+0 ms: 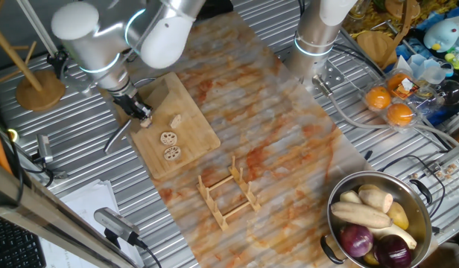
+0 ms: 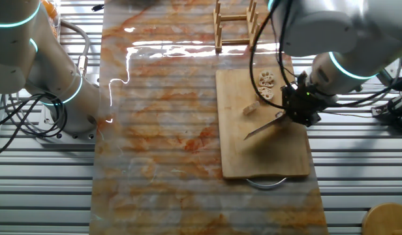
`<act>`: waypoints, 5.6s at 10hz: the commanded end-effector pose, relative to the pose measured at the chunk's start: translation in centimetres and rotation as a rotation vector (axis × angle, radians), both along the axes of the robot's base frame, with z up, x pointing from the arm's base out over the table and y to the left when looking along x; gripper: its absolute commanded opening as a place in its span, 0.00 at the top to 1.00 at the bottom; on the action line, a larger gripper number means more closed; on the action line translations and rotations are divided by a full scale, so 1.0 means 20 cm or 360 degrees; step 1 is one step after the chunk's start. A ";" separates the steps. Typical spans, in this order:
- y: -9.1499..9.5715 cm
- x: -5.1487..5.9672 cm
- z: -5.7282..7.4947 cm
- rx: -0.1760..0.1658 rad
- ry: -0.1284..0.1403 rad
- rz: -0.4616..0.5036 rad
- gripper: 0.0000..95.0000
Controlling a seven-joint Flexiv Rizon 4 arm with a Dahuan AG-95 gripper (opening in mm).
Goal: Slice the lotus root
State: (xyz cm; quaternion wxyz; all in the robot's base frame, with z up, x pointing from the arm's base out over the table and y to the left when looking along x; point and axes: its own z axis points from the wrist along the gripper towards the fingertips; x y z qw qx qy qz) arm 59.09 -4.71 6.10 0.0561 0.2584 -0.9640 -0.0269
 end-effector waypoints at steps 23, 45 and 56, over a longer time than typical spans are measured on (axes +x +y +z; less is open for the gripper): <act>-0.01 -0.05 0.26 -0.0010 -0.0030 -0.0022 1.00; 0.00 -0.09 0.30 -0.0020 -0.0039 0.0005 1.00; 0.00 -0.08 0.35 -0.0008 -0.0085 0.0037 1.00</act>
